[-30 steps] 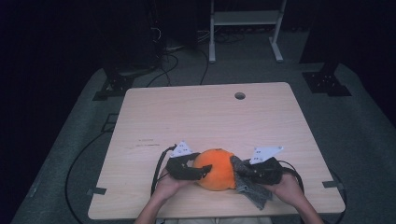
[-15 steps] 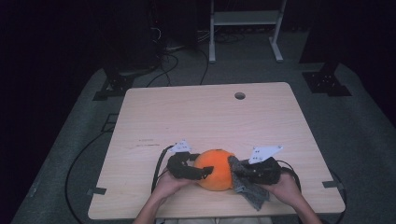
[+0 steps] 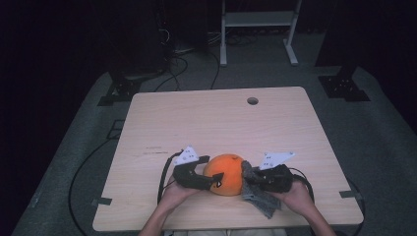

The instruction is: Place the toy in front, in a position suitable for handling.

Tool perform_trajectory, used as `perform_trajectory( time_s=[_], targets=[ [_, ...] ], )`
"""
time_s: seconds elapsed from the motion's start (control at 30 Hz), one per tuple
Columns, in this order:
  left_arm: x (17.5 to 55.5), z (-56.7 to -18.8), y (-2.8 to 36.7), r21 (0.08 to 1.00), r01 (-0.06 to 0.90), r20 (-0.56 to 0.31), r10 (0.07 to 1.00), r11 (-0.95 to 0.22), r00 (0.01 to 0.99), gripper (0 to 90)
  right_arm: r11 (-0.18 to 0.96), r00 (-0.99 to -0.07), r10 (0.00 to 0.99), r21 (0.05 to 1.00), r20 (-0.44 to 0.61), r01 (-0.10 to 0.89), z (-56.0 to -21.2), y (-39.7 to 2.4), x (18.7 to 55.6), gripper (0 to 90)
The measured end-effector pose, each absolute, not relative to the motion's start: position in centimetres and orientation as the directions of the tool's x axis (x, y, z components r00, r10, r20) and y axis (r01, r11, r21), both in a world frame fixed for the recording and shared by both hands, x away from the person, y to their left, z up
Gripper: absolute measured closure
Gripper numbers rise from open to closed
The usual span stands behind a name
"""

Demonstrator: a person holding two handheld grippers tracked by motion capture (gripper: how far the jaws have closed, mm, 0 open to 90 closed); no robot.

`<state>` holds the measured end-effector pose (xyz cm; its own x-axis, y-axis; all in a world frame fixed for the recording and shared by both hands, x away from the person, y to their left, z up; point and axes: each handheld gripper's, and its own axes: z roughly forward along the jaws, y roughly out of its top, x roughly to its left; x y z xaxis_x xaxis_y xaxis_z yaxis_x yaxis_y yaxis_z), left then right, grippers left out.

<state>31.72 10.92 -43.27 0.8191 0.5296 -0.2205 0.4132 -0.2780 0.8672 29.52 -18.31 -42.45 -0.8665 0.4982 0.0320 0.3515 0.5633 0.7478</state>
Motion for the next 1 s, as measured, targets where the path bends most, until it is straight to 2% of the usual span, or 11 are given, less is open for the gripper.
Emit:
perform_trajectory(
  time_s=[0.1,0.2,0.3,0.37,0.5,0.57,0.63,0.7,0.77,0.9,1.0],
  targets=[
    [31.9,-44.2,10.5,0.833,0.450,-0.246,0.513,-0.321,0.822,14.5,0.582,-0.878,0.477,0.737,0.031,0.342,-42.4,-18.2,29.2,75.5],
    [30.9,-43.7,10.0,0.860,0.344,-0.113,0.517,-0.376,0.849,30.3,0.495,-0.858,0.512,0.801,0.044,0.337,-40.8,-19.0,29.5,75.6],
    [29.6,-43.4,9.1,0.874,0.204,0.033,0.473,-0.441,0.881,33.7,0.437,-0.828,0.558,0.829,0.054,0.349,-39.7,-19.9,30.4,75.6],
    [29.5,-43.1,9.0,0.867,0.200,0.036,0.457,-0.456,0.889,32.6,0.442,-0.825,0.561,0.817,0.070,0.370,-40.2,-20.1,30.8,75.6],
    [30.5,-42.8,9.5,0.862,0.301,-0.089,0.464,-0.407,0.881,13.4,0.480,-0.851,0.518,0.795,0.085,0.371,-40.9,-19.7,30.1,75.6],
    [30.5,-42.8,9.0,0.860,0.309,-0.091,0.474,-0.407,0.876,9.7,0.512,-0.870,0.489,0.789,0.059,0.341,-41.0,-19.2,29.6,74.9],
    [30.0,-43.1,8.2,0.851,0.278,-0.028,0.491,-0.446,0.871,11.2,0.518,-0.882,0.468,0.791,0.056,0.326,-40.9,-18.9,29.4,74.9],
    [29.5,-42.9,8.1,0.864,0.227,0.041,0.513,-0.448,0.857,24.7,0.514,-0.874,0.483,0.792,0.049,0.329,-40.6,-19.0,29.5,75.1],
    [29.1,-42.8,7.9,0.890,0.182,0.080,0.535,-0.418,0.841,29.8,0.491,-0.864,0.502,0.812,0.034,0.317,-40.1,-19.4,29.6,75.1],
    [28.8,-43.0,7.2,0.901,0.128,0.117,0.519,-0.414,0.847,29.5,0.434,-0.843,0.537,0.852,0.015,0.291,-39.1,-20.1,29.7,75.0],
    [29.3,-43.0,7.6,0.897,0.176,0.061,0.508,-0.406,0.859,22.0,0.446,-0.844,0.534,0.831,0.053,0.333,-40.2,-20.1,30.4,75.1]
  ],
)
